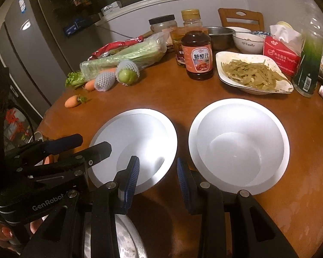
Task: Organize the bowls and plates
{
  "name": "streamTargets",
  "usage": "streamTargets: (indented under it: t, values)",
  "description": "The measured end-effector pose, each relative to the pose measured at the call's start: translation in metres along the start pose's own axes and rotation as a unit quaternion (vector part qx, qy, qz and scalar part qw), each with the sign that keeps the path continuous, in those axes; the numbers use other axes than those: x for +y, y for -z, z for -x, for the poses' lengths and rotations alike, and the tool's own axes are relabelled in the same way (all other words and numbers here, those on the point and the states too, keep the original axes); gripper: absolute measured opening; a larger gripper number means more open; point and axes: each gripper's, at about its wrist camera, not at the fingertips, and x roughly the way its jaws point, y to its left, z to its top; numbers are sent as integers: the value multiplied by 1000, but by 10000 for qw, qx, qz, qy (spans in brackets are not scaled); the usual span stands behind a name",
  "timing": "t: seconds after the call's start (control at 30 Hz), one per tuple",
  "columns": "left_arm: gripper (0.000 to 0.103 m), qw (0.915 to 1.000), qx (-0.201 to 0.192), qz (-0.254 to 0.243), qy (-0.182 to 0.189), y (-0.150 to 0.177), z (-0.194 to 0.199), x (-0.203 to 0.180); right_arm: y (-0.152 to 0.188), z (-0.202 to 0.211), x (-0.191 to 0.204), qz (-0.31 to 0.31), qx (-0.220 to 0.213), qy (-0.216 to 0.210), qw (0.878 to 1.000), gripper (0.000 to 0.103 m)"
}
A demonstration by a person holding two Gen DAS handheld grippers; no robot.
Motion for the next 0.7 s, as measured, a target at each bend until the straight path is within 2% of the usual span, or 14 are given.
streamTargets:
  t: [0.03,0.13,0.37,0.7]
  values:
    - [46,9999,41,33,104,1,-1,1,0,-1,0,8,5,-9,10000,38]
    - [43,9999,66,46,146,2,-1,0,0,-2,2,74,-8,-38,10000,36]
    - [41,9998,-38,53,167,3,5,-1,-1,3,12,307,-136,-25,9994,29]
    - [40,9996,-198,22,179,5,15,-4,0,11,17,441,-224,-17,9988,25]
